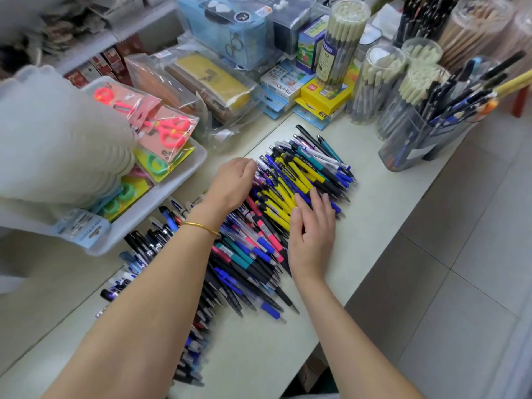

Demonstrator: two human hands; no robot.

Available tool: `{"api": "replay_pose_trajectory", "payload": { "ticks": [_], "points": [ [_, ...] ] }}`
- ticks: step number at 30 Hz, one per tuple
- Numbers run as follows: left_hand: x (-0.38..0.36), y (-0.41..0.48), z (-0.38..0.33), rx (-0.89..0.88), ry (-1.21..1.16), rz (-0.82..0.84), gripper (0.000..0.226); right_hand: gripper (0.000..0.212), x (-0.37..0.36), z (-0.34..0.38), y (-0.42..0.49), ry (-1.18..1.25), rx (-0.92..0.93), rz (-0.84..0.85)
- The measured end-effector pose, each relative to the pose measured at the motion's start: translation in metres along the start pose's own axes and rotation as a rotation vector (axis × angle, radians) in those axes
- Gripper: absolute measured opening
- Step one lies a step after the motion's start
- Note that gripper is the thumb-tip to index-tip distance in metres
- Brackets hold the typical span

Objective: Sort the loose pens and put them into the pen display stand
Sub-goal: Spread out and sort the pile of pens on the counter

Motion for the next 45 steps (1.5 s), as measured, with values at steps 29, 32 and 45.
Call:
{"api": "replay_pose_trajectory", "payload": {
  "ticks": [29,32,45],
  "points": [
    [0.008,-0.048,0.013,0.025,0.062,-0.09,0.04,0.047,-0.003,0.016,-0.025,0.162,-0.052,0.066],
    [0.032,-0.061,0.038,0.065,0.165,-0.136,0.04,0.042,0.012,0.016,-0.043,0.243,-0.003,0.052],
    [0.019,-0.095,0.08,0.381,0.409,0.028,0.058,0.042,-0.006,0.027,-0.105,0.181,-0.017,0.078]
  ]
}}
Point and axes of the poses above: each hand's wrist, its own y-axis towards the middle knuckle, its own x-axis out of the back of the hand, z = x × y, the point moved 10 cm from there along y, towards the middle knuckle, and after that the axes turned 8 degrees about z, right-handed, at the moved point
